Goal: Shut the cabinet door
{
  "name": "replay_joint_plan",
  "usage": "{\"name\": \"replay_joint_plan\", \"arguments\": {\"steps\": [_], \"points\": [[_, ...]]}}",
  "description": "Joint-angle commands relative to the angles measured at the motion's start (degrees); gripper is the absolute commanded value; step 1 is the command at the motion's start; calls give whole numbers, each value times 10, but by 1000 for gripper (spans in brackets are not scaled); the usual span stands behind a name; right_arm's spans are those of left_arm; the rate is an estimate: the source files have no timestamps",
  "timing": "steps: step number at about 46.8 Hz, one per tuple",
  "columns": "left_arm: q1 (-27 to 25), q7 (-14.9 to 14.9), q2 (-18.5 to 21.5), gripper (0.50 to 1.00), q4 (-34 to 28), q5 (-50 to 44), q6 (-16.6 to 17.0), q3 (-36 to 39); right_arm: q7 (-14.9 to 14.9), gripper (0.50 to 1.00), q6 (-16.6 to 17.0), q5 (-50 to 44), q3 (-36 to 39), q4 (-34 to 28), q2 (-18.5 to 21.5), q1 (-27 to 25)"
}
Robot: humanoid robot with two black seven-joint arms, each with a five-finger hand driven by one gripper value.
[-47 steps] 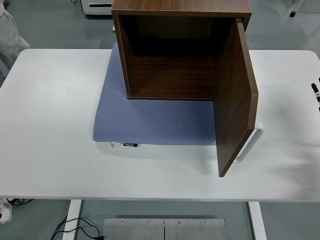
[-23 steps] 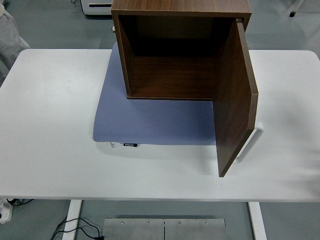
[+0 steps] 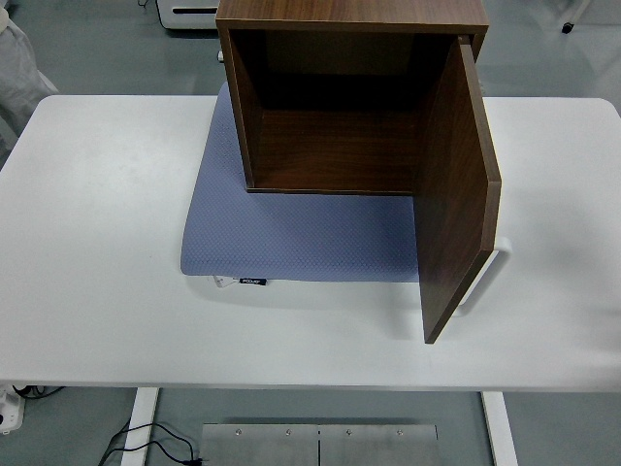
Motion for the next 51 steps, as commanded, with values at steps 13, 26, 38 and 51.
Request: {"name": "replay_joint_plan", "arguments": {"steps": [13, 26, 38, 51], "points": [[0, 0, 0, 1000, 0, 0, 0, 0, -9, 1000, 40, -6, -9, 47, 1, -69], [0, 0, 0, 1000, 0, 0, 0, 0, -20, 1000, 40, -16, -44, 81, 1, -94], [0, 0, 0, 1000, 0, 0, 0, 0, -21, 1000, 40, -45, -84, 97, 3, -97], [0, 0, 0, 1000, 0, 0, 0, 0, -27, 1000, 40, -62, -108, 103, 8, -85]]}}
